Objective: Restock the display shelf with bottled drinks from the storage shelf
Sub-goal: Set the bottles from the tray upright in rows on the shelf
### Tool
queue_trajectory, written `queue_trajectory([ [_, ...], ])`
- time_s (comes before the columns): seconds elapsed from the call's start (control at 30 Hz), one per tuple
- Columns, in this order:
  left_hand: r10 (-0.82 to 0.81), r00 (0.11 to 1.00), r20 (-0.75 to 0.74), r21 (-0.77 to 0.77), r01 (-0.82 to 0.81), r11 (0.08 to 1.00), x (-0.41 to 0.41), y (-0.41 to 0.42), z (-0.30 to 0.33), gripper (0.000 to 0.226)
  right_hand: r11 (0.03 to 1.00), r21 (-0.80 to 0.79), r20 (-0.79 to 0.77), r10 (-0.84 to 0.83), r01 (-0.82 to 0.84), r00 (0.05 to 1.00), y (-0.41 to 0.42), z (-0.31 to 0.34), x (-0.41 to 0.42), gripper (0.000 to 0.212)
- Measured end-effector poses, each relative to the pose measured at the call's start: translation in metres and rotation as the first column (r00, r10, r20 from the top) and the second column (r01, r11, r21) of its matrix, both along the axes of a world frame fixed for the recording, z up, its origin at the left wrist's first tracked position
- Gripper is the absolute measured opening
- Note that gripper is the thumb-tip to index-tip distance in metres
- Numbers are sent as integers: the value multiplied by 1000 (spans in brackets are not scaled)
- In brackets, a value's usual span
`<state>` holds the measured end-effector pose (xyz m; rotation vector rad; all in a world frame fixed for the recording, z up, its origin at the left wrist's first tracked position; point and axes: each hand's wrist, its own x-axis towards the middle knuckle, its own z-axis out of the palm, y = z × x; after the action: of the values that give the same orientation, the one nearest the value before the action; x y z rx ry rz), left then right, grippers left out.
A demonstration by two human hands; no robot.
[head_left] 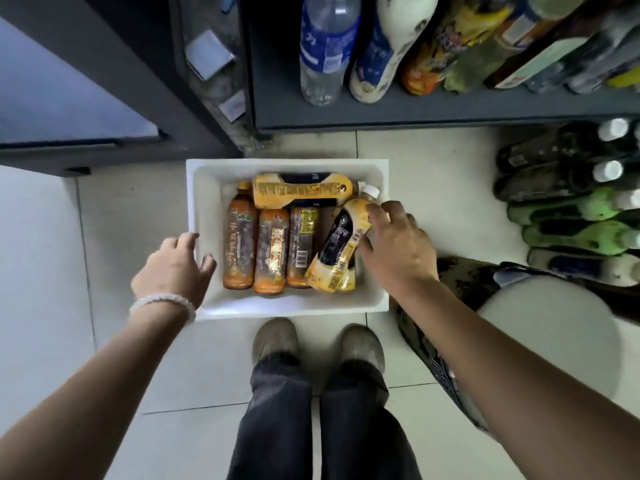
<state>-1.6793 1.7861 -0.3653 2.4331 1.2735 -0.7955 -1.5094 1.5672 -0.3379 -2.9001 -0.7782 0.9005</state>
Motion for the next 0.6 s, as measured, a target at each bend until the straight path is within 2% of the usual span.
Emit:
queue_trajectory([
  [0.1,-160,984,81,-3,161,987,10,-30,70,41,995,25,-1,100,-100,995,12,74,-5,48],
  [0.17,-187,976,113,-12,190,982,14,-50,123,42,985,34,-11,172,-172,985,14,129,-12,48],
  [0.3,-124,979,161,-23,130,991,15,-84,226,41,962,59,-26,268,-266,963,1,236,-21,52],
  [0.43,-134,958,253,18,134,991,9,-121,313,43,952,92,-16,295,-293,955,-30,319,-34,54],
  [0.6,58,939,338,35,-74,997,-23,-184,398,43,929,194,3,319,-314,948,-87,403,-57,52],
])
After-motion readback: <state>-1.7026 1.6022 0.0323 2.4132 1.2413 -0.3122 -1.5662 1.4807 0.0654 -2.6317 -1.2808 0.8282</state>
